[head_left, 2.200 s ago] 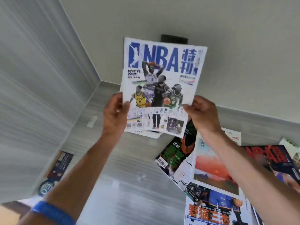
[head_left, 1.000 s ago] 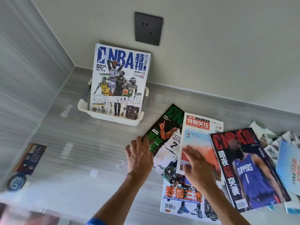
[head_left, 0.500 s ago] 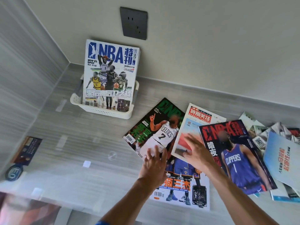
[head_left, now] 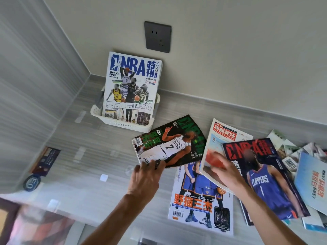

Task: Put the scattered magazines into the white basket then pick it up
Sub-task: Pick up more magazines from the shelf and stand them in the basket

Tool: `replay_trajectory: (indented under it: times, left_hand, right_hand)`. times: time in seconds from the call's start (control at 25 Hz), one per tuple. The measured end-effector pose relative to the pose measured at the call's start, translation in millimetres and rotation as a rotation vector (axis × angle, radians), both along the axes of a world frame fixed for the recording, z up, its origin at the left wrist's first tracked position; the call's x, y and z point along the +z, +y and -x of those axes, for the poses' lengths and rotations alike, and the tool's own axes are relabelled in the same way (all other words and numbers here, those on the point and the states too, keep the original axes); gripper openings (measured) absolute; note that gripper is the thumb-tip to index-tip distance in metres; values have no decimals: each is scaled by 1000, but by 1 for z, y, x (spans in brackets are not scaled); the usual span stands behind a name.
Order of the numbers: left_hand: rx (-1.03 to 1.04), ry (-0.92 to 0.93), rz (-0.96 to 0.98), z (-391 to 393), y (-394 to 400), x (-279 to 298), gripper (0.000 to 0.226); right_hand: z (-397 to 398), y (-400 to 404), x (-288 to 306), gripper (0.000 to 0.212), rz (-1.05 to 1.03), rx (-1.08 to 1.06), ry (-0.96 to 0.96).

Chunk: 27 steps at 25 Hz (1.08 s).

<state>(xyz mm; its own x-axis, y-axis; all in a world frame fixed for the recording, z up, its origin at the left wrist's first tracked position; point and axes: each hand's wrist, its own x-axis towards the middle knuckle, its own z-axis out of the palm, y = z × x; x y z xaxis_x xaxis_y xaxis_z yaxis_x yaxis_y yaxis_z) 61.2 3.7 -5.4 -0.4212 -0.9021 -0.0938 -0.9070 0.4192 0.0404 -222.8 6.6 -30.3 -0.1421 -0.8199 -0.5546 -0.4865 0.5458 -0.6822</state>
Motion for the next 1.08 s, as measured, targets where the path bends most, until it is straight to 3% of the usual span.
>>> replay_trajectory:
  times: [0.12, 0.24, 0.36, 0.4, 0.48, 0.6, 0.8, 0.92, 1.0, 1.08]
  left_hand:
    - [67, 267, 150, -45, -15, 36, 46]
    - [169, 597, 130, -98, -28, 54, 23]
    - [237, 1038, -195, -113, -29, 44, 24]
    - [233, 1160, -274, -111, -29, 39, 23]
    - [212, 1218, -311, -112, -29, 25, 22]
    - [212, 1104, -334, -118, -41, 14, 38]
    - [506, 1356, -114, -95, -75, 30, 33]
    - [610, 1298, -24, -101, -75, 26, 24]
    - [634, 1244, -75, -107, -73, 22, 17]
    - [644, 1276, -121, -110, -75, 24, 25]
  right_hand:
    - [2, -3, 6, 27, 54, -331, -118]
    - [-14, -8, 7, 32, 97, -461, -97]
    - [-66, -26, 21, 49, 64, -416, -583]
    - [-83, -34, 28, 45, 55, -385, -733]
    - [-103, -48, 37, 32, 112, -417, -900]
    - [-104, -56, 42, 36, 251, -390, -808]
    - [-127, -59, 48, 22, 393, -154, -652]
    - [-142, -57, 38, 15, 349, -90, -412]
    - [-145, -57, 30, 32, 264, -40, -246]
    - [-148, -62, 35, 21, 274, -36, -178]
